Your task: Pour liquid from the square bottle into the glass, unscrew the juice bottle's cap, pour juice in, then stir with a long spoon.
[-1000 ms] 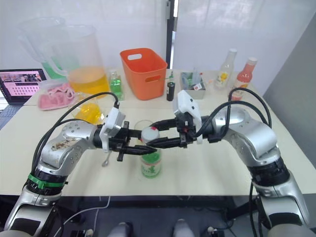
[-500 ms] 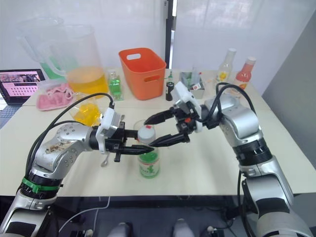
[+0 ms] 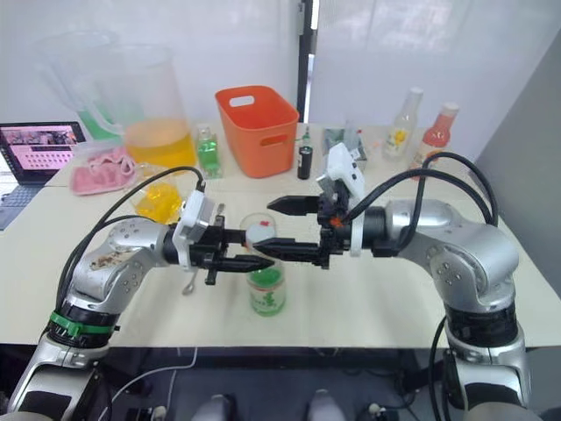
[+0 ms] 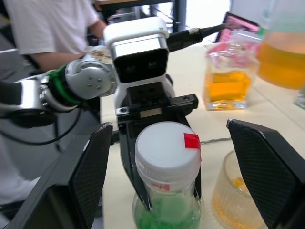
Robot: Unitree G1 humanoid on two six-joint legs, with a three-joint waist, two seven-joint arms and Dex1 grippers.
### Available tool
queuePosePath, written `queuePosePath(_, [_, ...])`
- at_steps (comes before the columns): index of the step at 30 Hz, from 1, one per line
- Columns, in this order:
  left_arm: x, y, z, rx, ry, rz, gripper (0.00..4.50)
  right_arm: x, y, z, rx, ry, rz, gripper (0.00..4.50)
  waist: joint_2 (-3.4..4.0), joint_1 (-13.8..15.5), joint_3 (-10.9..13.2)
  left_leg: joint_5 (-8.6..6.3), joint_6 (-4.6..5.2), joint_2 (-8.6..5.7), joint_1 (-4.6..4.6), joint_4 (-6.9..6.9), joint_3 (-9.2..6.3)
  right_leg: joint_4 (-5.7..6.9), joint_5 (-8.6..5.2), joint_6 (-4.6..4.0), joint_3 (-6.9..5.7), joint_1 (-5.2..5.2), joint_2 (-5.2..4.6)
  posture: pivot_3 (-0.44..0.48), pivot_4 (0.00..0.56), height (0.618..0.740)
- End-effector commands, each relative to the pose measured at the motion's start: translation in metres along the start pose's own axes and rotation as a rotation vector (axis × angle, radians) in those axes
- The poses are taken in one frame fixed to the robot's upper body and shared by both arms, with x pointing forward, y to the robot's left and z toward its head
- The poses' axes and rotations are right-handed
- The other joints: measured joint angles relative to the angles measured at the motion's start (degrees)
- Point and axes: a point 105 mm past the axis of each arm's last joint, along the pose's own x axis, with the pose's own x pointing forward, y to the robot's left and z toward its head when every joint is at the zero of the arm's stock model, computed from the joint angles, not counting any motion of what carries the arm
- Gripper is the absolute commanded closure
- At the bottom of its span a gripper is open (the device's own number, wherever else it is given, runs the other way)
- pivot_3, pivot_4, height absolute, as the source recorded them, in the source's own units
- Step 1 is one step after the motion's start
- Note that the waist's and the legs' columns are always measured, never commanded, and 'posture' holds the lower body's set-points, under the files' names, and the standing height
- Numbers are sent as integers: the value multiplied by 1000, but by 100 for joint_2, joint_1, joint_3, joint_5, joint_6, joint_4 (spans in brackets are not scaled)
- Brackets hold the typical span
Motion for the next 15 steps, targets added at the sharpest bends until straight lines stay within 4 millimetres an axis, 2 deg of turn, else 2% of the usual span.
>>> queuePosePath(1, [9, 1, -4, -2, 13, -29, 3092, -2, 1, 6, -31, -5, -131, 440, 0, 36, 0, 0, 0, -1, -4, 4, 1, -1, 0, 0, 0, -1, -1, 0, 150, 722])
queuePosePath(8, [10, 3, -3, -1, 4, -45, 3092, 3, 1, 9, -20, -3, -197, 440, 1, 72, 0, 0, 1, -2, -11, 7, 0, -4, 1, -1, 0, -2, -2, 0, 150, 722])
queuePosePath(11, [10, 4, -4, 0, 5, -50, 3092, 4, 2, 8, -10, -8, -213, 1259, 1, 74, 0, 0, 1, -1, -11, 5, 0, -4, 1, -1, 0, -2, -2, 0, 150, 722])
queuePosePath(15, [11, 5, -5, 2, 7, -48, 3092, 6, 4, 4, -9, 6, -205, 2597, 1, 73, 0, 0, 1, -1, -13, 6, -1, -6, 1, -1, 0, -2, -2, 0, 150, 722])
